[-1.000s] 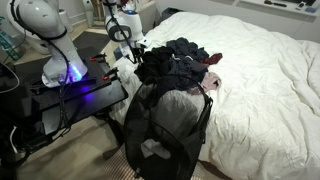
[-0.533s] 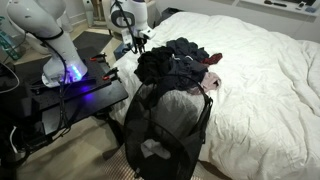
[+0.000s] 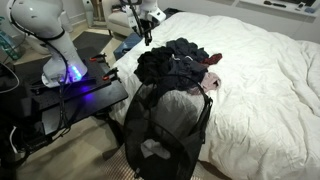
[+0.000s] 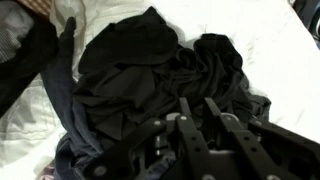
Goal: Put the sock in the laundry hamper
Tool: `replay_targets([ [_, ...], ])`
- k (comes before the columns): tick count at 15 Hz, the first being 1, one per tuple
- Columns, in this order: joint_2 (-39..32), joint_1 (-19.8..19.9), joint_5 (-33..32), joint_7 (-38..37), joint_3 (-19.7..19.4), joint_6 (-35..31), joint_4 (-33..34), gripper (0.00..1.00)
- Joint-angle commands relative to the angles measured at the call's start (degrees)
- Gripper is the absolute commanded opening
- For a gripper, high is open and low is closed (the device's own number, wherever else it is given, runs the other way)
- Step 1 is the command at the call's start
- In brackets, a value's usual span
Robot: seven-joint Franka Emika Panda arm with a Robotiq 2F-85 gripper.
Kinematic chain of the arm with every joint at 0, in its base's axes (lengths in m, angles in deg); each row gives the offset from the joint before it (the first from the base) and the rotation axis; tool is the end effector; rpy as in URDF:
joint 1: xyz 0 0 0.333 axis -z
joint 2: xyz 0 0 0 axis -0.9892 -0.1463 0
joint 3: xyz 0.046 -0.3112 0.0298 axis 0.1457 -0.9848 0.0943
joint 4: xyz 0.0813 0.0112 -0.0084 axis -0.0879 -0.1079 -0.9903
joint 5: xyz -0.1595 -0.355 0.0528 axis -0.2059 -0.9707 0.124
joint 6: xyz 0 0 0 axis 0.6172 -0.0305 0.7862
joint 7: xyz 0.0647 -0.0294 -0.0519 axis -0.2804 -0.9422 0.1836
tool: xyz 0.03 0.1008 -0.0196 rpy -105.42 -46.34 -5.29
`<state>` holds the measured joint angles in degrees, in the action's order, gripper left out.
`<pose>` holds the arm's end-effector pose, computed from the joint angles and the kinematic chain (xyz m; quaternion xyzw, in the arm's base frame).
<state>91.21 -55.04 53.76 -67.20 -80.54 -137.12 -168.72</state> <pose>0.4021 -0.1731 0.3004 -0.9771 0.1869 -0.0438 0.0921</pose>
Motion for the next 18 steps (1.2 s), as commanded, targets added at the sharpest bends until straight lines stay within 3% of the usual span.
replay_targets([
  [1, -1.31, -7.0, -5.52, -2.32, -7.98, 2.58, -0.63, 0.55],
  [7, -5.21, -12.68, -6.45, -0.79, -12.11, -0.11, -4.18, 0.98],
  [11, -8.54, -13.98, -6.19, -0.76, -12.06, -5.4, -5.87, 1.0],
  [18, -16.57, -13.14, -4.59, 0.34, -10.77, -25.29, -8.5, 1.0],
])
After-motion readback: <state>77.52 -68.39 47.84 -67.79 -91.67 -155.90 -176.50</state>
